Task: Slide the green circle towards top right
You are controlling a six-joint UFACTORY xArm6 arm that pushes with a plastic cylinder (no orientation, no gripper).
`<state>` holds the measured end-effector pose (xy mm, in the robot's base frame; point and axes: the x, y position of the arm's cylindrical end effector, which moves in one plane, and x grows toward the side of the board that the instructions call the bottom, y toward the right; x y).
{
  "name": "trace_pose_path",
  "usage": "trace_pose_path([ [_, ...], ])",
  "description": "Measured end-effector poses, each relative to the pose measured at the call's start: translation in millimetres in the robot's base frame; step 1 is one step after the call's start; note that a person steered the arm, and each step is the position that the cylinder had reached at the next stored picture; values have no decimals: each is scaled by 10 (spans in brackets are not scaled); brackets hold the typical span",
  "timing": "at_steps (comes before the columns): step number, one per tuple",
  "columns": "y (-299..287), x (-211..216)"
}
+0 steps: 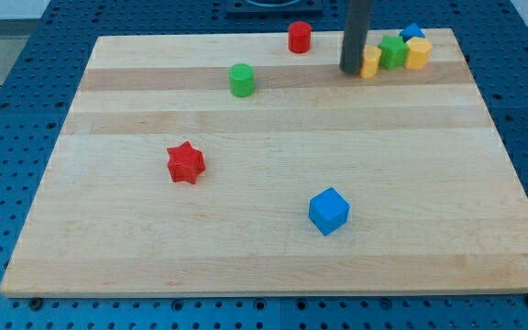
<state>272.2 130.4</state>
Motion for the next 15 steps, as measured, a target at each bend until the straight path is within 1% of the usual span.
trace_pose_path([
  [1,34,37],
  [2,-201,492],
  [3,-1191,918],
  [4,-2444,755],
  [5,-2907,379],
  [6,-2122,74],
  [7,-1541,508],
  [8,-1459,699],
  [9,-1825,822],
  [10,-1751,1078],
  [12,-38,1118],
  [13,230,1129],
  [14,-318,1336],
  [15,-619,1153],
])
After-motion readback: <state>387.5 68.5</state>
